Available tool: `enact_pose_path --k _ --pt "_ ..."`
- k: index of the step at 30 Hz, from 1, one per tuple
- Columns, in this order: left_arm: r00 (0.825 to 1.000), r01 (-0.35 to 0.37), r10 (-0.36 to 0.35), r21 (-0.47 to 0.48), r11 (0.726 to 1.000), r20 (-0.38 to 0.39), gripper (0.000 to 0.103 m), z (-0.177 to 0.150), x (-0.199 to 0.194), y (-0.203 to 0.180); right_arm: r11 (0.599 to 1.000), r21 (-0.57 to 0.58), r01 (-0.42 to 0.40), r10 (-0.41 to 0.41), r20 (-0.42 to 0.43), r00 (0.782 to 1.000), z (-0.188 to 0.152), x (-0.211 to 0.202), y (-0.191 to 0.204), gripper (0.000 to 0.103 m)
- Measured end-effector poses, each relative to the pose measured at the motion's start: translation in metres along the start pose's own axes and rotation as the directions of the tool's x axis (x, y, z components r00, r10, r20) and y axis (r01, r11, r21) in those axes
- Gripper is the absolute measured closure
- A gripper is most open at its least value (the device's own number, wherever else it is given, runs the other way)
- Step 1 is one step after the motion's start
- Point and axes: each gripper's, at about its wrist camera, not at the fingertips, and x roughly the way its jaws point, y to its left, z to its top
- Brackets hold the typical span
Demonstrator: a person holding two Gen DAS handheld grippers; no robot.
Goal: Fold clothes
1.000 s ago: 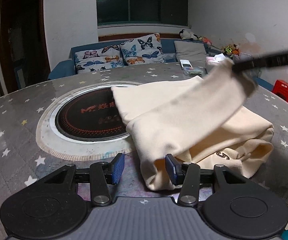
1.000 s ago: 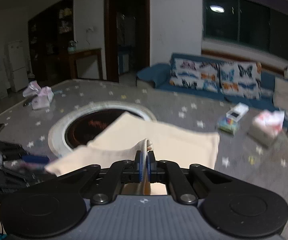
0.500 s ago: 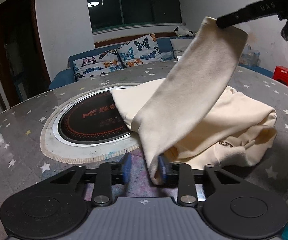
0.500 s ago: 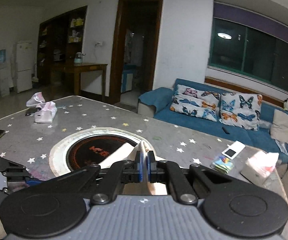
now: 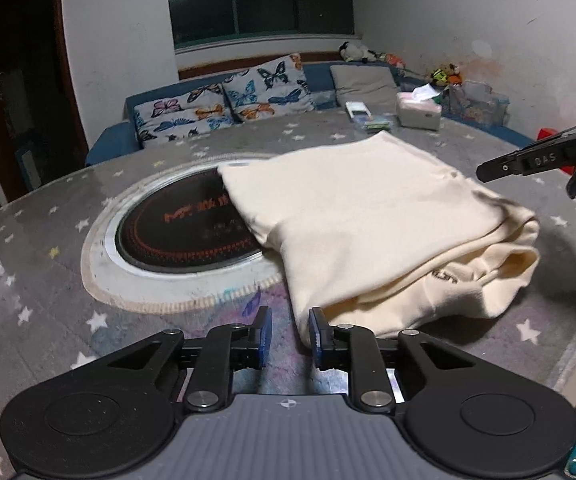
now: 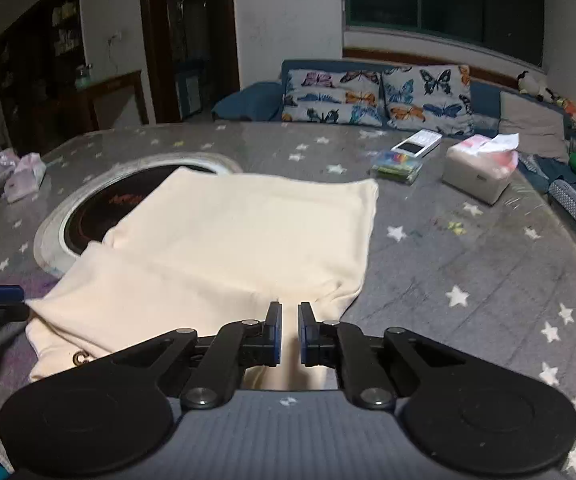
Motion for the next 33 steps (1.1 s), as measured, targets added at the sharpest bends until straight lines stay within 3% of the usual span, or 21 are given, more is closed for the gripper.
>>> enact_pose_path --k 5,9,20,28,33 --pt "0.999 0.014 -0.012 -0.041 0.999 0.045 0.081 0.022 -0.001 0.005 0.998 -0.032 -0.049 0.050 0.022 0.998 0.006 0.001 0.013 0.095" --pt "0.997 0.042 -0.037 -0.063 0.997 0.073 0.081 0.041 0.020 -0.003 0.996 -0.042 -0.084 0.085 0.011 0.996 0.006 0.013 0.025 0.095" --pt "0.999 0.035 -0.036 -0.090 0.995 -0.004 0.080 0.054 0.086 -0.009 0.997 -0.024 -0.071 0.070 -0.036 0.997 -0.001 0.033 0.015 0.094" --pt "1.000 0.023 -0.023 -0.078 0.997 0.006 0.080 0.051 0.082 -0.007 0.993 -0.062 -0.100 0.099 -0.027 0.995 -0.003 0.016 0.018 0.093" --pt "1.000 0.012 -0.012 -0.044 0.999 0.013 0.080 0.052 0.075 -0.013 0.989 -0.087 -0.116 0.112 -0.056 0.992 -0.014 0.017 0.024 0.087"
